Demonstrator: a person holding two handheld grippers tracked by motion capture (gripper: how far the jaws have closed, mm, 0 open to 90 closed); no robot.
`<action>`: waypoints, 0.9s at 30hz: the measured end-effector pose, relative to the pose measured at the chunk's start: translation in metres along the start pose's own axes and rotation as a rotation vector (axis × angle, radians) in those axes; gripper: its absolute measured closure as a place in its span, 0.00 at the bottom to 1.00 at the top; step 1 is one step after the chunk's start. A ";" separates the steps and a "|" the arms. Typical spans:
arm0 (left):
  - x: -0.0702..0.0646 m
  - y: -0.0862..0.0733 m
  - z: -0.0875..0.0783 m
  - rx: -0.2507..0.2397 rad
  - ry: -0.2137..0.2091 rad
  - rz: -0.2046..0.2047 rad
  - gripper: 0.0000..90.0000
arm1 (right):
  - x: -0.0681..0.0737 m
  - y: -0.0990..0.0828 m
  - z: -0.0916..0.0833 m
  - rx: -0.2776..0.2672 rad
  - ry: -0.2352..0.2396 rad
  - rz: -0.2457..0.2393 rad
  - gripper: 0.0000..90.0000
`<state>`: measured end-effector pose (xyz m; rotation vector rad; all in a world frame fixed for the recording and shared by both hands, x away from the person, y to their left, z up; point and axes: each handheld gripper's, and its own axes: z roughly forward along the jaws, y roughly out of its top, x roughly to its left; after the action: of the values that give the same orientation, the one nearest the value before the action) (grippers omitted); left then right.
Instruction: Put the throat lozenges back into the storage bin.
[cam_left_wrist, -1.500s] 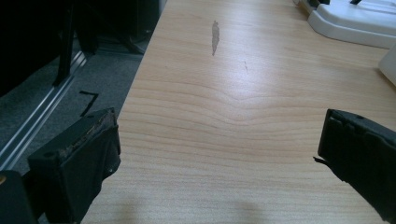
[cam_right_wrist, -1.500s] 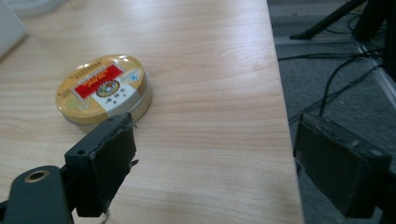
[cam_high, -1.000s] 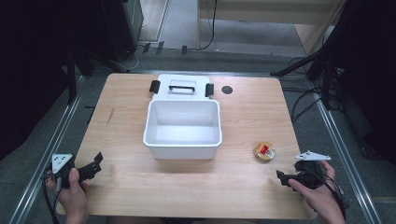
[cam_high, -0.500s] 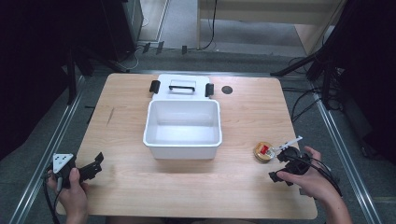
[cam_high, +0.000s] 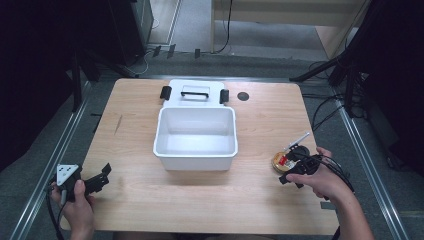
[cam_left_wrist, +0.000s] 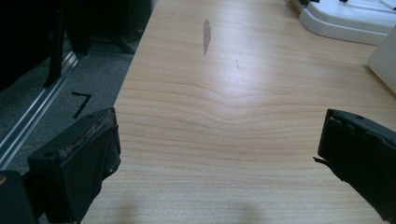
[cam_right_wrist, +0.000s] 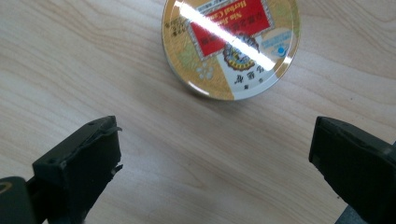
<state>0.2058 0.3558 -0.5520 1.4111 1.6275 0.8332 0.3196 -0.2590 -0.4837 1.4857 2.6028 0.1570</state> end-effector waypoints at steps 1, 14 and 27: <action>0.000 0.000 0.000 0.000 0.000 0.000 0.00 | 0.000 0.002 0.001 0.005 0.003 0.004 0.03; 0.001 0.000 0.000 0.004 -0.007 -0.005 0.00 | 0.001 0.028 0.007 0.040 0.018 0.060 0.02; 0.001 0.000 0.001 0.003 -0.011 -0.010 0.00 | -0.005 0.045 0.018 0.067 0.003 0.104 0.03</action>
<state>0.2066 0.3568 -0.5521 1.4062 1.6268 0.8165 0.3634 -0.2398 -0.4936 1.6454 2.5579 0.0833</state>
